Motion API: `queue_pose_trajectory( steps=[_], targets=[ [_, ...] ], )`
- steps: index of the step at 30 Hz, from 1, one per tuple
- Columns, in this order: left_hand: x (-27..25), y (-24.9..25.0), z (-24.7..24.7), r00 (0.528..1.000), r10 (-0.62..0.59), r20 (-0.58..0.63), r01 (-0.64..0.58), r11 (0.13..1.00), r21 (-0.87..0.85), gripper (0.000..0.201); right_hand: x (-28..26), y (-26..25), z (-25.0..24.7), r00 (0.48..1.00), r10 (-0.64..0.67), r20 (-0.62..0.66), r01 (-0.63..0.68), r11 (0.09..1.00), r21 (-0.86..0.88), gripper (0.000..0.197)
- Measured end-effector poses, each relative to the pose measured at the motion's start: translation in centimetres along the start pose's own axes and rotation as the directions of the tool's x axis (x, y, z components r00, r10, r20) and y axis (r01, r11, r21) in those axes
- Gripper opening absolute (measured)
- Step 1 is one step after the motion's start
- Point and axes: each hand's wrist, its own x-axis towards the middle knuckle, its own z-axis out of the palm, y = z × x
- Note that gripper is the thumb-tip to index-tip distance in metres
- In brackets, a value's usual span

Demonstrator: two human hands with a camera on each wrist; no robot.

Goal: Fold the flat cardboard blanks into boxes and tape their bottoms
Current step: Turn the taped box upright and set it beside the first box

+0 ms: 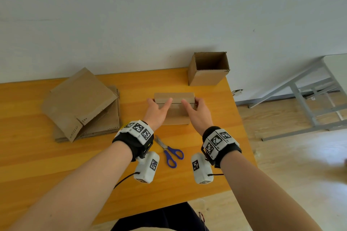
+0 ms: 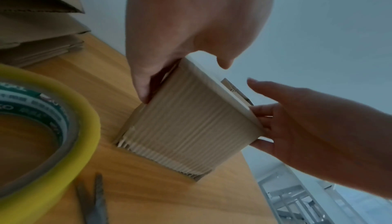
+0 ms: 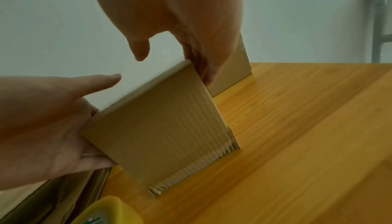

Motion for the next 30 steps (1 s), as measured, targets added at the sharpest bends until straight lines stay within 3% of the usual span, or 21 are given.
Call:
queue_pose_trajectory(
  steps=[5, 9, 11, 17, 23, 30],
  targets=[
    [1.0, -0.4, 0.4, 0.997, 0.009, -0.078, 0.000, 0.994, 0.112, 0.071, 0.8, 0.2, 1.2, 0.999, 0.021, -0.050, -0.020, 1.000, 0.014, 0.060],
    [1.4, -0.7, 0.3, 0.992, -0.008, -0.124, 0.022, 0.994, 0.107, 0.055, 1.1, 0.6, 0.7, 0.997, 0.044, -0.064, -0.040, 0.998, 0.052, 0.032],
    [1.2, -0.6, 0.5, 0.987, 0.012, -0.157, 0.005, 0.994, 0.106, 0.051, 1.2, 0.5, 0.2, 0.997, 0.034, -0.074, -0.028, 0.996, 0.081, 0.027],
    [1.0, -0.9, -0.1, 0.987, -0.021, -0.161, 0.030, 0.998, 0.054, 0.051, 1.1, 2.1, 0.0, 0.988, 0.146, -0.041, -0.141, 0.985, 0.102, 0.027],
    [0.5, -0.6, -0.8, 0.994, -0.073, -0.082, 0.071, 0.997, -0.032, 0.049, 1.0, 2.2, -0.2, 0.982, 0.186, -0.041, -0.181, 0.977, 0.114, 0.037],
    [0.2, -0.8, -2.4, 0.997, -0.072, 0.009, 0.072, 0.970, -0.233, 0.039, 0.1, 1.5, -1.5, 0.954, 0.298, 0.032, -0.291, 0.892, 0.346, 0.037]
  ],
)
